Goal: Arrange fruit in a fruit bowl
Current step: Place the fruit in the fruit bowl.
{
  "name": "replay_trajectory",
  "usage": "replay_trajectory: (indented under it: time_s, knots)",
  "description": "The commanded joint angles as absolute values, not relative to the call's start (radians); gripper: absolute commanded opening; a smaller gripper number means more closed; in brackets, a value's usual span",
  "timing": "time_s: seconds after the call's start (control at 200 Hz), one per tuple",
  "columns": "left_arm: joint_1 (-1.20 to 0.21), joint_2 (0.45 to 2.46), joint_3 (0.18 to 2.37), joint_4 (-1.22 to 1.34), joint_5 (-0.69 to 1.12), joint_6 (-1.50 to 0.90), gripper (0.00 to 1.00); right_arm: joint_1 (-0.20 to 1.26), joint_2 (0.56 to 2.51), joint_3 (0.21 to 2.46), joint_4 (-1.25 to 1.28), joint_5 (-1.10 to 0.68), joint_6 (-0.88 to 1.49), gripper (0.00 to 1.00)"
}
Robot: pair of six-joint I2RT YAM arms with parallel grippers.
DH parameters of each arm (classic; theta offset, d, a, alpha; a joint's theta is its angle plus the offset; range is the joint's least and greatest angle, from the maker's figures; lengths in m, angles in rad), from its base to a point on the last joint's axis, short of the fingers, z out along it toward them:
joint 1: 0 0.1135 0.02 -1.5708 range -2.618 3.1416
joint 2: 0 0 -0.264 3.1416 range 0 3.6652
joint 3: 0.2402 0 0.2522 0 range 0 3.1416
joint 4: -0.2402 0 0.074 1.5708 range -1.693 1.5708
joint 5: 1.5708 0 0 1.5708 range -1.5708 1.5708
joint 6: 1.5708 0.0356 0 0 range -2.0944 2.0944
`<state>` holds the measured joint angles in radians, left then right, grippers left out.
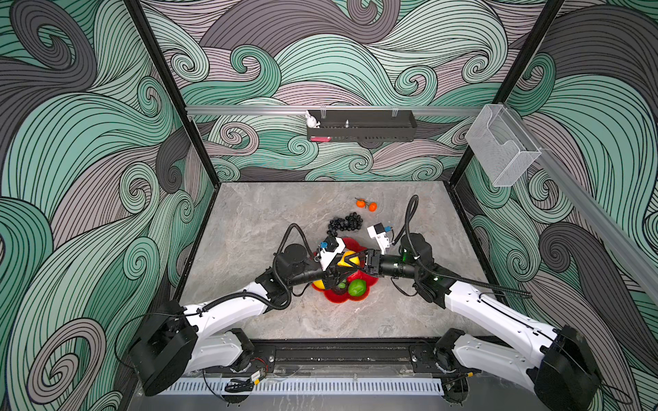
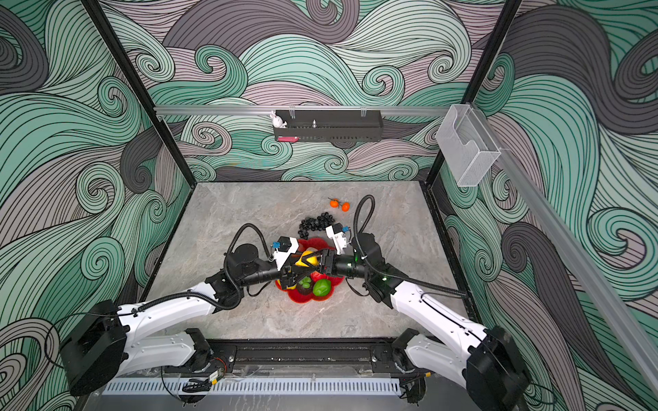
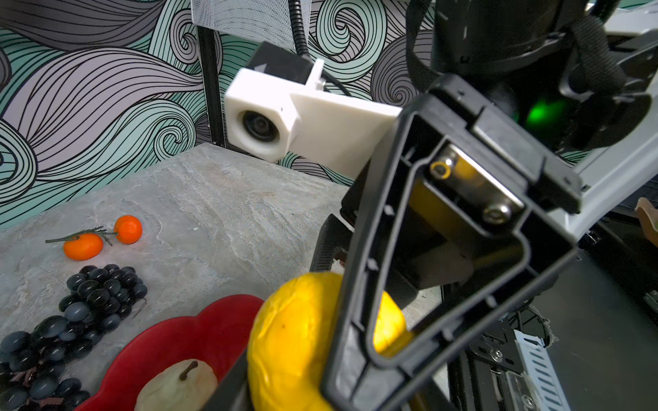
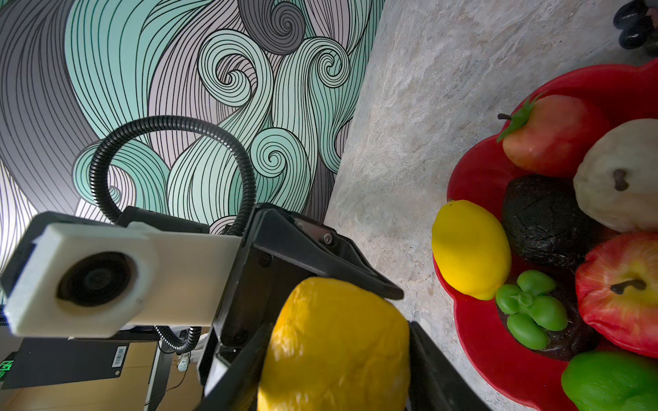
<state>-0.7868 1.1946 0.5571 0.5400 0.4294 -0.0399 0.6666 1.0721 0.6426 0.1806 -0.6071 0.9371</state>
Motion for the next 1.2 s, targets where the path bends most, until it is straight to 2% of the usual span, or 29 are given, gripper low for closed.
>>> replay_trajectory:
  time_s: [0.0, 0.095, 0.17, 0.235, 0.4, 0.59, 0.72, 0.956, 1.196]
  knots:
    - [-0.793, 1.170, 0.605, 0.508, 0.407, -0.026, 0.47, 0.672, 1.061, 0.643, 0.160, -0.573, 0.905, 0.61]
    - [-0.793, 1.158, 0.612, 0.470, 0.389, -0.022, 0.46, 0.672, 1.041, 0.638, 0.136, -0.535, 0.889, 0.68]
    - [-0.793, 1.153, 0.637, 0.390, 0.388, 0.006, 0.45, 0.663, 1.014, 0.642, 0.092, -0.502, 0.879, 0.81]
    - [-0.793, 1.151, 0.679, 0.265, 0.369, 0.045, 0.45, 0.644, 0.976, 0.641, 0.059, -0.477, 0.876, 0.89]
    - [-0.790, 1.139, 0.725, 0.078, 0.307, 0.092, 0.45, 0.591, 0.830, 0.658, -0.138, -0.317, 0.765, 0.99]
    - [-0.792, 1.209, 0.860, -0.208, 0.254, 0.121, 0.45, 0.553, 0.698, 0.677, -0.352, -0.140, 0.647, 1.00]
    - [-0.792, 1.270, 0.952, -0.362, 0.223, 0.134, 0.45, 0.551, 0.623, 0.651, -0.444, -0.082, 0.633, 1.00]
    - [-0.793, 1.393, 1.173, -0.658, 0.183, 0.158, 0.45, 0.549, 0.476, 0.533, -0.492, -0.058, 0.712, 0.99]
    - [-0.792, 1.555, 1.383, -0.924, 0.073, 0.174, 0.46, 0.549, 0.460, 0.519, -0.516, -0.081, 0.714, 0.99]
